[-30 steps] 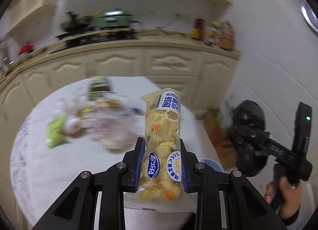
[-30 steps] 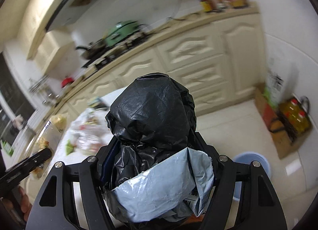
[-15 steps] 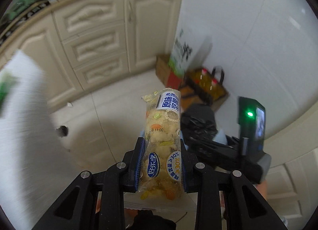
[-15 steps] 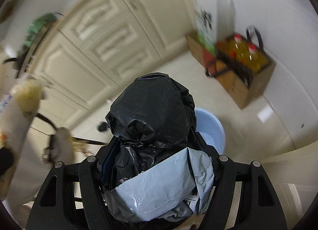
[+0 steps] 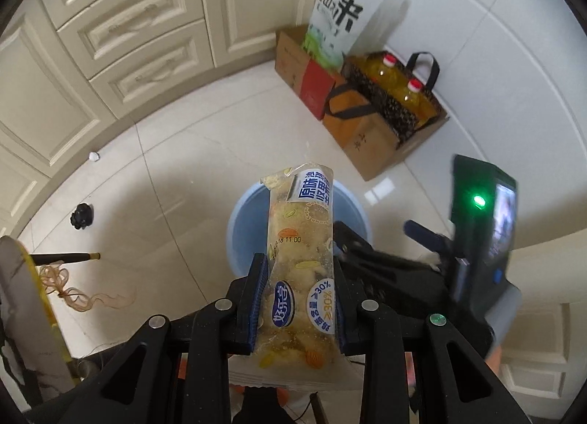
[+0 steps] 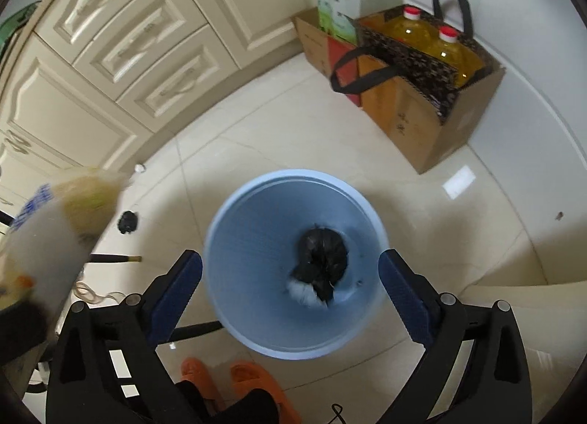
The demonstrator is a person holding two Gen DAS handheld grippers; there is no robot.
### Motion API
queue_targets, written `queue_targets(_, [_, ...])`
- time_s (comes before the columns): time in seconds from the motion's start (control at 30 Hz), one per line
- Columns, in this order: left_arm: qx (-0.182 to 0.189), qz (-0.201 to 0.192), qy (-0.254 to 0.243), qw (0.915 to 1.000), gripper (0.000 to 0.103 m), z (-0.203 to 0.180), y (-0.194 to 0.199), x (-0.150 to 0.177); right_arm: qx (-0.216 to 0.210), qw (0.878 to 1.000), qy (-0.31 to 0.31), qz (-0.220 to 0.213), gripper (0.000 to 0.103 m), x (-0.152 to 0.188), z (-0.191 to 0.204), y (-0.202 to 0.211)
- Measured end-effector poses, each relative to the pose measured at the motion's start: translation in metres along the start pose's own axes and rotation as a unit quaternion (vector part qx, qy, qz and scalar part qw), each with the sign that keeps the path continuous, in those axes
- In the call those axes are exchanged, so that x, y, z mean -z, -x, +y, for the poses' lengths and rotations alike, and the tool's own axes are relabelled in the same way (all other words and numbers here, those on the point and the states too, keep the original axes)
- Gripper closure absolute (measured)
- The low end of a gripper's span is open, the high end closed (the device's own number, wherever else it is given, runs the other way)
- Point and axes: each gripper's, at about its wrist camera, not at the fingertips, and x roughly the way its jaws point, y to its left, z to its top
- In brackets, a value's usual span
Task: Collect trash
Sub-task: 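Carry both items to the blue bin and release them inside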
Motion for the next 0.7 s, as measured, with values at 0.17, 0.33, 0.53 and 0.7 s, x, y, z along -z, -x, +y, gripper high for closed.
queue_targets(0.17, [-0.003,-0.011,-0.016,0.9998,0.059,-0.016,-0.023,-0.012,0.007,1.0,-0.016,-0.008,0.001,0.007,-0.006,0.019])
queue_targets(0.33, [0.004,-0.038,-0.01,0.9992,0.038,-0.015,0.014,0.003,0.009,1.0,-0.022,-0.019,0.001,0.012,-0.007,0.044])
queue_targets(0.53, [-0.008,-0.069,-0.007,0.9975,0.038,-0.015,0.08,0.029,-0.003,0.999,-0.015,-0.04,0.001,0.027,0.005,0.088])
queue_targets(0.7, [-0.046,-0.126,0.001,0.991,0.033,-0.014,0.152,0.063,-0.028,0.996,0.003,-0.085,0.0,0.036,0.03,0.156])
